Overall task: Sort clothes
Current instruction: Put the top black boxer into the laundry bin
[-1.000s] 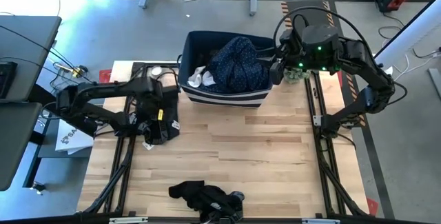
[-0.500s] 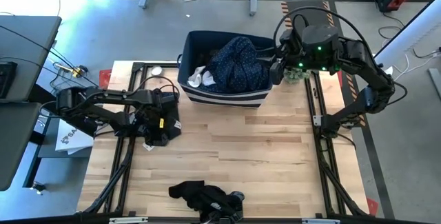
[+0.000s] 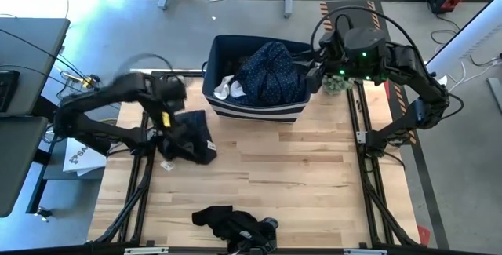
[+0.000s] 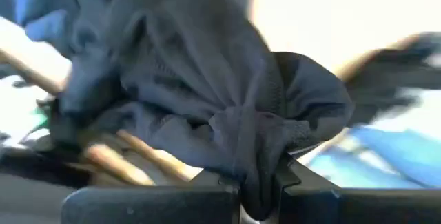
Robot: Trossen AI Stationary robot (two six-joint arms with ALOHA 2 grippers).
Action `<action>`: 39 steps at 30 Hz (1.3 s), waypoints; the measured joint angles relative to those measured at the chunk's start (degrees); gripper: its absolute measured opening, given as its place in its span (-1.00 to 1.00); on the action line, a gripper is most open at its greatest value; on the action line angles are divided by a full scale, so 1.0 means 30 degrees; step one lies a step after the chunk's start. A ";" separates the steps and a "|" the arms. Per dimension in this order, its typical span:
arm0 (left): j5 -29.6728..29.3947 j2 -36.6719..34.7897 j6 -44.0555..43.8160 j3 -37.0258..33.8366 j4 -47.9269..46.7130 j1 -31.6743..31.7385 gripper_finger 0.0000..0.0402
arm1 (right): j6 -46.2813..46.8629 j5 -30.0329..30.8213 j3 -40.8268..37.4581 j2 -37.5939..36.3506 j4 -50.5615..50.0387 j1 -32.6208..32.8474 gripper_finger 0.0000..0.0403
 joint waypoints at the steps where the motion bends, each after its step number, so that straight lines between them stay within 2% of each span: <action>1: 0.0629 -0.0092 -0.0259 0.1400 -0.0006 0.0000 -0.97 | -0.0118 0.0186 0.0000 0.0000 0.0037 -0.0044 -0.04; 3: 0.2022 -0.0186 -0.1033 0.4024 0.0853 0.0000 -0.98 | -0.0326 0.0287 0.0000 0.0000 0.0214 -0.0182 -0.04; 5: 0.3034 -0.0195 -0.1903 0.6433 0.2992 0.0000 -0.98 | -0.0420 0.0282 0.0000 0.0000 0.0559 -0.0407 -0.04; 9: 0.3024 -0.0180 -0.3295 0.9425 0.9080 0.0053 -0.98 | -0.0484 0.0282 0.0000 0.0000 0.1113 -0.0850 -0.04; 13: 0.0749 0.0081 -0.2893 1.0435 1.6283 0.0557 -0.99 | -0.0404 0.0253 0.0000 0.0000 0.1225 -0.1139 -0.04; 16: -0.0628 0.0801 -0.1309 1.0457 2.1151 0.1245 -0.99 | -0.0250 0.0226 0.0000 0.0000 0.1225 -0.1132 -0.04; 20: -0.0911 0.2404 0.0443 1.0449 2.4409 0.2601 -0.99 | -0.0187 -0.0018 0.0000 0.0000 0.1217 -0.1132 -0.04; 25: -0.0355 0.4825 0.3100 1.0427 2.3021 0.4371 -0.97 | 0.0318 -0.0607 0.0000 0.0000 0.1210 -0.1117 -0.04; 32: -0.3873 0.8232 0.6116 1.0413 1.4998 0.6177 -0.95 | 0.0762 -0.1353 0.0000 0.0000 0.1188 -0.1080 -0.04; 36: -0.4484 1.0396 0.6905 1.0413 1.1402 0.6397 -0.94 | 0.1101 -0.1389 0.0000 0.0000 0.1181 -0.1074 -0.04; 39: -0.4809 1.2193 0.7464 1.0413 1.0389 0.6382 -0.88 | 0.1169 -0.1386 0.0002 0.0060 0.1181 -0.1074 -0.04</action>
